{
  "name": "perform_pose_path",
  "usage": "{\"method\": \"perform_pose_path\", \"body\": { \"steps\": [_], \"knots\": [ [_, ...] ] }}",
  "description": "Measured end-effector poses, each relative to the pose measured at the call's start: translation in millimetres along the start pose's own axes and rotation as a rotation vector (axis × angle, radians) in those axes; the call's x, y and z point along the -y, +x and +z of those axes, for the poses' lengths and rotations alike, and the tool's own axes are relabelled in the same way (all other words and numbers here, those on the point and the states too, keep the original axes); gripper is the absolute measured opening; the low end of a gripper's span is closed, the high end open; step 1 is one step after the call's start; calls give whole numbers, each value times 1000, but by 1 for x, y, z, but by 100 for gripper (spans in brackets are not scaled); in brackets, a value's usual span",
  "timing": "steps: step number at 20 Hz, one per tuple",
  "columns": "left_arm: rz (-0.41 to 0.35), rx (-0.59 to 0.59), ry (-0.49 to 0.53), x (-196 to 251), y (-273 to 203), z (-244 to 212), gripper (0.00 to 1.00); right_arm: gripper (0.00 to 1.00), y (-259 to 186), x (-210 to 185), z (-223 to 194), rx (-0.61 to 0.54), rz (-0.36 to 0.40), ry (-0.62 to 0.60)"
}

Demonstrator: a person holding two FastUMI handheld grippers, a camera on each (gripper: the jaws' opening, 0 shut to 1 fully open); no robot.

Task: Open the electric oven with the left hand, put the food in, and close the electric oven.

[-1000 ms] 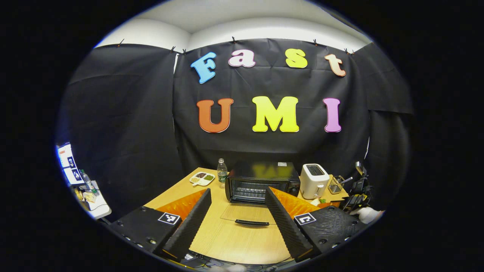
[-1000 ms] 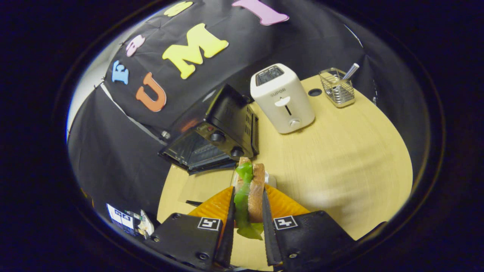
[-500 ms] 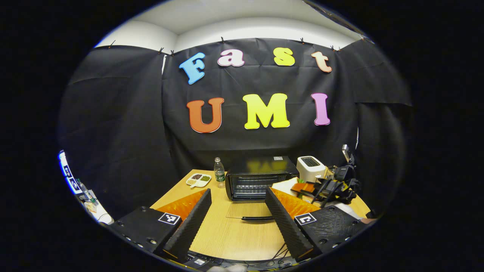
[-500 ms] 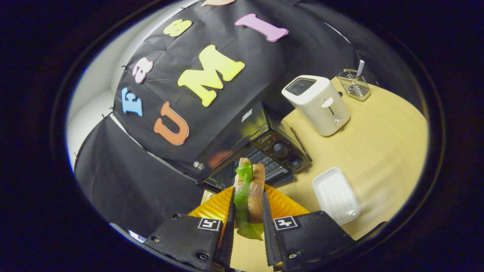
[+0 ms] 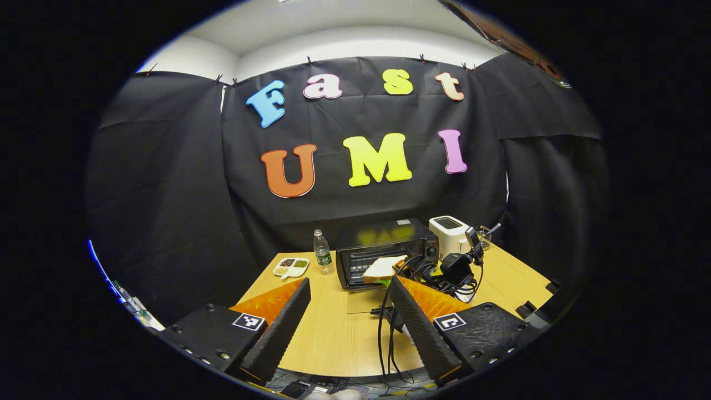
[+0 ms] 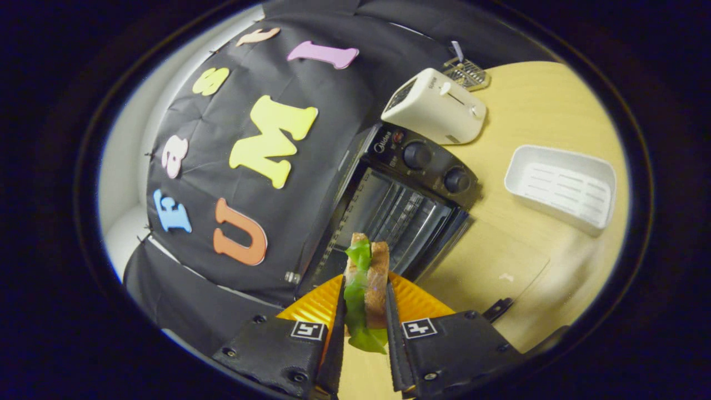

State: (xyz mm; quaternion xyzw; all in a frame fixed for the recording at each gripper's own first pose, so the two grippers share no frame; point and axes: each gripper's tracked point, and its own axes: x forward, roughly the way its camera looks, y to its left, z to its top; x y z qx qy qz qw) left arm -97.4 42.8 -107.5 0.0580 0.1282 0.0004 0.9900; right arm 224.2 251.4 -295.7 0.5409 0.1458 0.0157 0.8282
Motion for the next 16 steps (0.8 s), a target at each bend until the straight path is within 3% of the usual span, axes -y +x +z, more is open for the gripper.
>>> {"method": "perform_pose_path", "body": {
  "steps": [9,14,16],
  "knots": [
    [20,-38,-10,-32,2,-19,96,38,86,4,-22,36,-93,-22],
    [30,-60,-15,-39,10,-21,96,37,115,15,-16,60,-110,33],
    [29,-68,-19,-39,13,-24,96,40,122,12,-16,60,-108,-40]
  ]
}}
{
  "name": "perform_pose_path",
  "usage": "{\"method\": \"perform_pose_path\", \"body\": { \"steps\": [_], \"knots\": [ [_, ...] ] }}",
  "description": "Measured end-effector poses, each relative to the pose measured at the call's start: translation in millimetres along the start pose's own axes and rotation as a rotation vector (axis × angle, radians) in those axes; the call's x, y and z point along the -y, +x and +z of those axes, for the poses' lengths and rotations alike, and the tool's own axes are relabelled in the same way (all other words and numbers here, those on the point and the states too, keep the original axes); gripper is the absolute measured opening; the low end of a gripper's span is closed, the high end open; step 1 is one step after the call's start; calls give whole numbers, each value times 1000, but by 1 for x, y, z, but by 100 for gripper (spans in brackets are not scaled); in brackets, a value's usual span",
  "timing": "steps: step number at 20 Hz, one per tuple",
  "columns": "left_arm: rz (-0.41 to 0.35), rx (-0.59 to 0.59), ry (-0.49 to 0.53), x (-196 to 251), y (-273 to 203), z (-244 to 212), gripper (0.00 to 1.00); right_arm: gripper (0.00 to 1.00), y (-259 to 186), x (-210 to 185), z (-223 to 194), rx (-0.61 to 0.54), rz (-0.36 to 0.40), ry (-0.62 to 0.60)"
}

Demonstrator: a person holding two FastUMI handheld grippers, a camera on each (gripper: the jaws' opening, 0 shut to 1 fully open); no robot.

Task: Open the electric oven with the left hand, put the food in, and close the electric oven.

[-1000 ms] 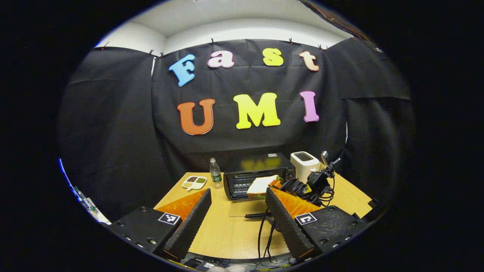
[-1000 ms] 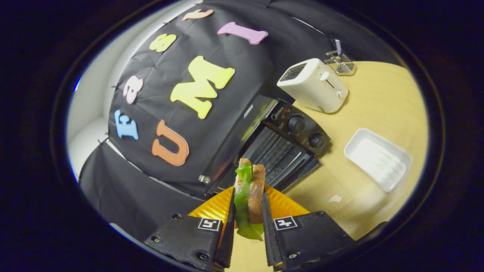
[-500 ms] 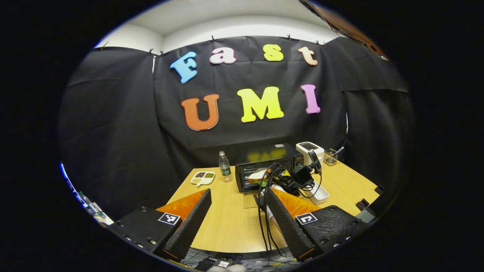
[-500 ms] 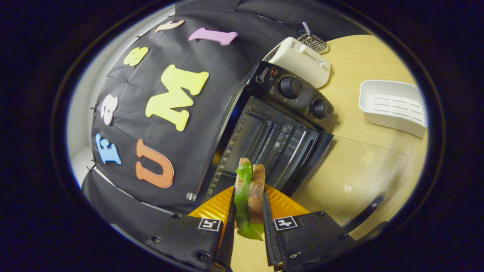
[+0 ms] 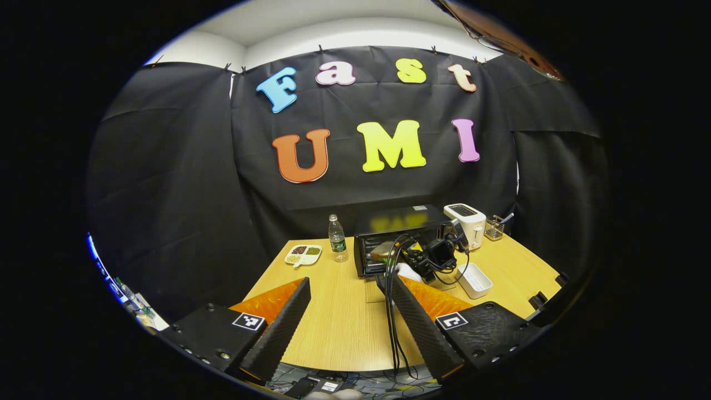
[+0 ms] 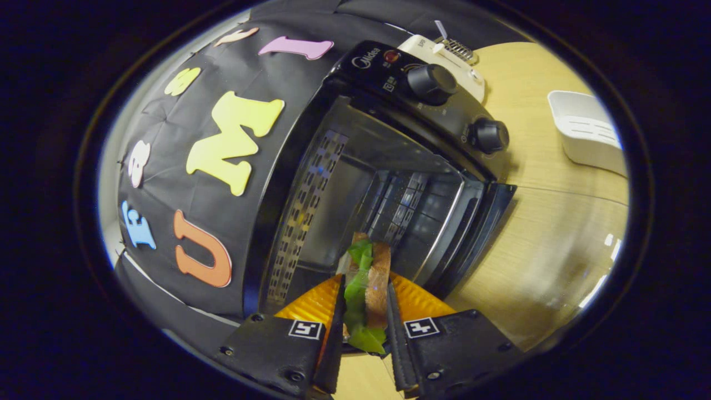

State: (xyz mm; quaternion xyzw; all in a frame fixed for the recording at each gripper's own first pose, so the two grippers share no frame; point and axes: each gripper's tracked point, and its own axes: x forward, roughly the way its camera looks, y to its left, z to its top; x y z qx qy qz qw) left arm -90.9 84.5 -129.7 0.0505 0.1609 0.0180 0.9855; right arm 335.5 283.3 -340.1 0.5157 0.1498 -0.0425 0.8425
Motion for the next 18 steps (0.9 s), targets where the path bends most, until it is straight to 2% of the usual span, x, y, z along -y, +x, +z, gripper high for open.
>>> {"method": "perform_pose_path", "body": {
  "steps": [1,2,3,4,5,7,12,13,14,15,16,17,18],
  "knots": [
    [0,-4,-3,0,0,-1,96,42,0,-2,0,-6,2,-37],
    [-3,-7,-11,0,-1,-3,96,36,-2,-3,5,1,5,-71],
    [-3,-7,-19,0,0,-3,96,51,-4,2,12,14,-25,-116],
    [-5,-10,-23,1,0,-2,96,41,-7,7,19,27,-57,-164],
    [-7,-9,-24,2,1,0,96,58,-12,11,25,33,-86,-230],
    [-20,-6,-26,5,5,1,96,99,-19,12,39,50,-112,-364],
    [-39,38,-31,14,10,15,96,100,-56,15,48,-2,-97,-505],
    [-40,49,-34,14,11,16,96,89,-69,15,50,-14,-86,-535],
    [-39,54,-35,15,11,17,96,100,-84,12,54,-20,-70,-556],
    [-37,68,-32,14,11,20,96,89,-102,8,61,-22,-46,-596],
    [-35,76,-30,15,11,22,96,100,-121,5,69,-21,-34,-650],
    [-33,83,-33,15,11,23,96,89,-143,-1,80,-15,-11,-701],
    [-32,91,-42,15,14,22,96,100,-166,-7,92,-7,16,-755]
  ]
}}
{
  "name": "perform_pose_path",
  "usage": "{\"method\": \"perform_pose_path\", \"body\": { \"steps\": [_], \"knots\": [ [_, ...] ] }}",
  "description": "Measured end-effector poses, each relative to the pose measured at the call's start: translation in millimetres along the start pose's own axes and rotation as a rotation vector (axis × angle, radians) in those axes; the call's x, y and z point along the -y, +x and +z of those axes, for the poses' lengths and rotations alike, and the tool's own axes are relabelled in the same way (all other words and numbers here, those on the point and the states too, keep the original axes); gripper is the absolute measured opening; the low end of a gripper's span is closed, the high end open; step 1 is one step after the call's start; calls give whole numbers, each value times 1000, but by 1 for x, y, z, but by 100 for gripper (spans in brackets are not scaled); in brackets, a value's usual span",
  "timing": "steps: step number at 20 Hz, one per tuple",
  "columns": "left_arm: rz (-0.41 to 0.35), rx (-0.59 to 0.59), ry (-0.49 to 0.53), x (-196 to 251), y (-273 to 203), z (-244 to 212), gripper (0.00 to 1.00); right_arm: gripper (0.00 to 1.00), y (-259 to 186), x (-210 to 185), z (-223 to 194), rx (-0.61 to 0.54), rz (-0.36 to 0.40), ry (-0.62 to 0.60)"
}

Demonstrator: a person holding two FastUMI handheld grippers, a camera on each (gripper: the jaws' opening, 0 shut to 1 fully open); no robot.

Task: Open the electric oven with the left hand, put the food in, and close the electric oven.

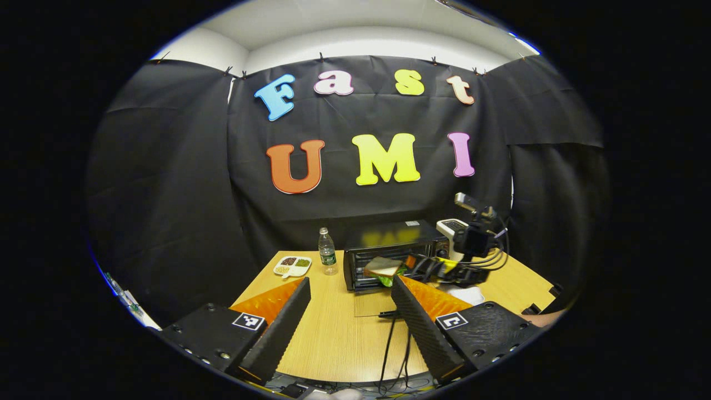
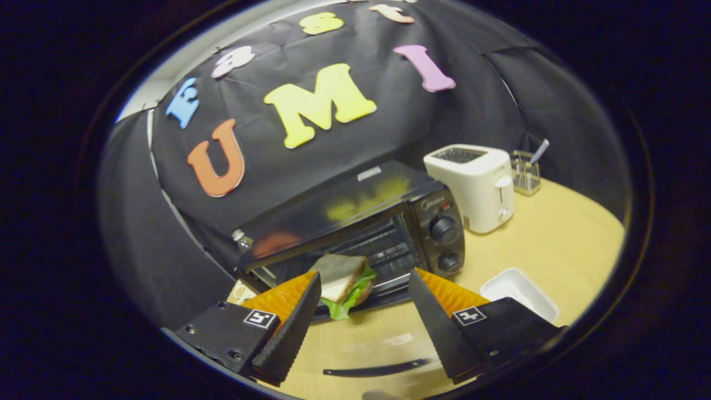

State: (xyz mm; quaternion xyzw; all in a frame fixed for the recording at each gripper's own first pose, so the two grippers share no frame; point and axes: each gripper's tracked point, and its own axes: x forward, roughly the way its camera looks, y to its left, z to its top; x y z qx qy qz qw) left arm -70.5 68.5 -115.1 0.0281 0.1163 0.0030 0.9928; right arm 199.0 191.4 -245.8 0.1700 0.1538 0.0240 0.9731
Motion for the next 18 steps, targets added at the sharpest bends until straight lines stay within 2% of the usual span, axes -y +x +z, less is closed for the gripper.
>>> {"method": "perform_pose_path", "body": {
  "steps": [1,2,3,4,7,10,11,12,13,14,15,17,18],
  "knots": [
    [2,-3,-9,1,2,-3,96,89,-23,4,11,8,10,-47],
    [5,2,-11,2,4,-4,96,100,-45,11,26,28,17,-91],
    [4,5,-12,3,7,-6,96,89,-62,17,37,39,28,-137],
    [6,11,-9,4,11,-9,96,100,-80,24,48,55,28,-172],
    [18,5,-4,10,28,-26,96,100,-126,50,88,106,20,-257],
    [11,-41,-13,29,54,-60,96,100,-160,76,115,133,2,-276],
    [2,-58,-10,36,64,-73,96,89,-169,84,120,133,-9,-283],
    [-11,-90,-21,46,73,-89,96,100,-177,91,121,128,-12,-302],
    [-20,-129,-23,55,82,-106,96,89,-185,97,122,120,-19,-317],
    [-29,-146,-29,64,90,-119,96,89,-193,104,124,119,-26,-322],
    [-41,-160,-34,74,98,-129,96,100,-198,109,128,119,-32,-322],
    [-50,-198,-27,89,115,-154,96,100,-210,117,131,114,-39,-316],
    [-55,-209,-23,95,123,-163,96,89,-216,119,133,119,-40,-318]
  ]
}}
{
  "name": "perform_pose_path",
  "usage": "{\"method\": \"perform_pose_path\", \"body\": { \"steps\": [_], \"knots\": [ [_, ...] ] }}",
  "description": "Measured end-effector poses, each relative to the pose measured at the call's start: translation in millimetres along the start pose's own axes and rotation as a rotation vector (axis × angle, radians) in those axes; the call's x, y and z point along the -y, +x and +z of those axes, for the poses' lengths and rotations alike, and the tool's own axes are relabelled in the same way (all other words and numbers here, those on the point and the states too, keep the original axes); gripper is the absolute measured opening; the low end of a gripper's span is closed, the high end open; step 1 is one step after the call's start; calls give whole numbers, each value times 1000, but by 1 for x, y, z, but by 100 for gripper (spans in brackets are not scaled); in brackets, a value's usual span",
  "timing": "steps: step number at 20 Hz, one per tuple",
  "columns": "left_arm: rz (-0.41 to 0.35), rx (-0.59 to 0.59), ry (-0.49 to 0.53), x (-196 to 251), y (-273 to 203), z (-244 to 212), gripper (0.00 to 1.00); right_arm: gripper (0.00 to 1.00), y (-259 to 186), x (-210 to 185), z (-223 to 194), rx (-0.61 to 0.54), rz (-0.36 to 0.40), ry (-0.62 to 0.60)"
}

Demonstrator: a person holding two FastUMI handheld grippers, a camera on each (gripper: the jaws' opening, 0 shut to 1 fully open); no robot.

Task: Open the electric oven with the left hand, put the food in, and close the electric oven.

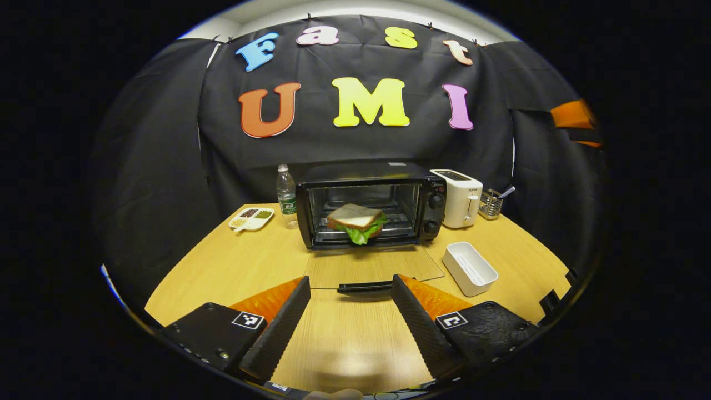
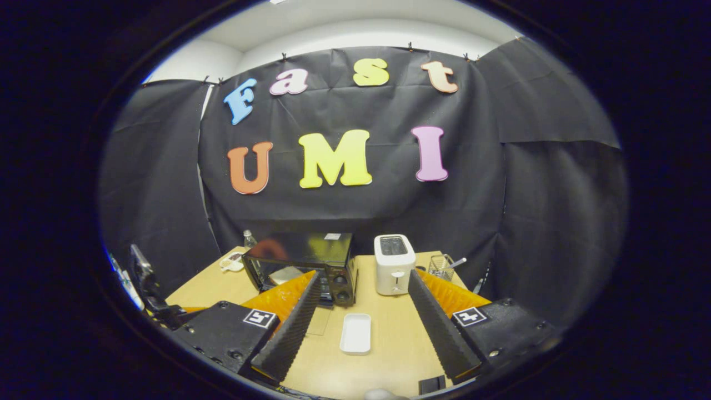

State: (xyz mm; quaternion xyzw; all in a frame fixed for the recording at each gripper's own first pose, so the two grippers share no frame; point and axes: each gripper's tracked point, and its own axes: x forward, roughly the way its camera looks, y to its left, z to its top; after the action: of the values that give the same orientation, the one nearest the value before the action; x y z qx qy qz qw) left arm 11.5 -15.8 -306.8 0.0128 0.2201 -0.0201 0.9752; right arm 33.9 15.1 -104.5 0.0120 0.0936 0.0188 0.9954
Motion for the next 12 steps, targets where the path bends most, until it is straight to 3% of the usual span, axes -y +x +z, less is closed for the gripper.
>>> {"method": "perform_pose_path", "body": {
  "steps": [1,3,4,5,11,12],
  "knots": [
    [-4,-20,-2,5,10,-12,96,100,-5,2,0,-2,-5,-5],
    [-9,-79,-25,13,28,-36,96,100,-12,4,2,1,-8,-21],
    [-9,-107,-37,16,34,-47,96,89,-14,5,1,0,-13,-26],
    [-11,-129,-38,21,42,-55,96,100,-16,6,1,-2,-13,-27],
    [-40,-188,-9,43,80,-85,96,100,-18,10,3,-26,-28,-34],
    [-42,-210,-10,45,87,-91,96,90,-17,10,2,-32,-30,-45]
  ]
}}
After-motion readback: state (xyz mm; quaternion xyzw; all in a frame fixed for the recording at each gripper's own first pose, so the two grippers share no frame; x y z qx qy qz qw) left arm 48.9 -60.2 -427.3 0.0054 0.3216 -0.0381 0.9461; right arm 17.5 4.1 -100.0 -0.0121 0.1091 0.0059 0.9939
